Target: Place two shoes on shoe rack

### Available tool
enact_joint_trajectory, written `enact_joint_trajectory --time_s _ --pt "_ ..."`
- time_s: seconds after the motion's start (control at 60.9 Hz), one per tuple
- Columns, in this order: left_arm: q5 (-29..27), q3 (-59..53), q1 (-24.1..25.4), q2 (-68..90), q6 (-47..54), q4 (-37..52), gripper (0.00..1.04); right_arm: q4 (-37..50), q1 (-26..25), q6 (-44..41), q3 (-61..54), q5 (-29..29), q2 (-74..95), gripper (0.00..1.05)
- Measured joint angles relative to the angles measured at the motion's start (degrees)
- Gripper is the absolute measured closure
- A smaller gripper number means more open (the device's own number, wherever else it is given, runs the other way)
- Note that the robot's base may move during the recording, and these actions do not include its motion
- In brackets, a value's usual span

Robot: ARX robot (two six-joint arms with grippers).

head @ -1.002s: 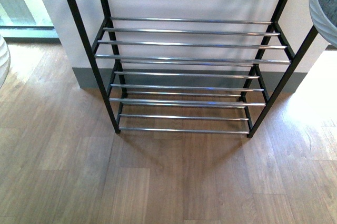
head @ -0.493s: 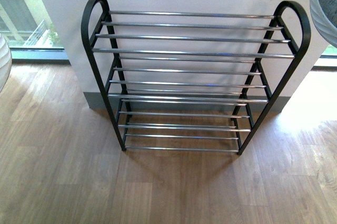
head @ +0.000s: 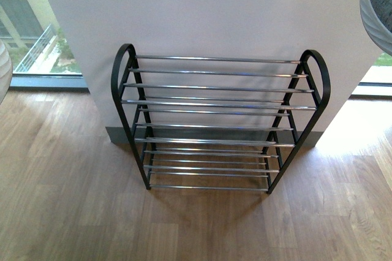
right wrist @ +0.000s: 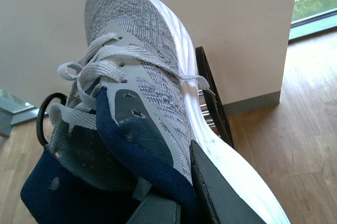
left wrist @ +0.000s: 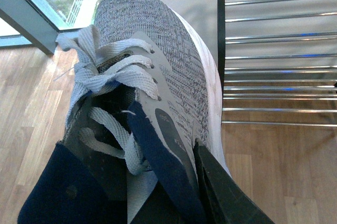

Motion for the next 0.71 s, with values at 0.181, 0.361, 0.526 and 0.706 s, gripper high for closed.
enact_joint_trajectory --time_s 0.181,0.361,0.526,0.706 --pt "-0.1 0.0 0.0 0.0 0.0 0.0 1.03 9.5 -0.1 -5.3 -0.8 -9.5 1.4 1.03" --pt "0.1 0.0 0.0 0.0 0.0 0.0 1.03 2.2 7.5 -3.4 5.4 -5.9 6.1 1.03" --pt "0.0 0.0 0.0 0.0 0.0 0.0 1.03 -1.0 17.6 1.0 12.0 2.1 16.0 1.03" --pt "0.1 0.0 0.0 0.0 0.0 0.0 1.03 -1.2 26.4 7.3 19.9 9.8 29.3 1.03"
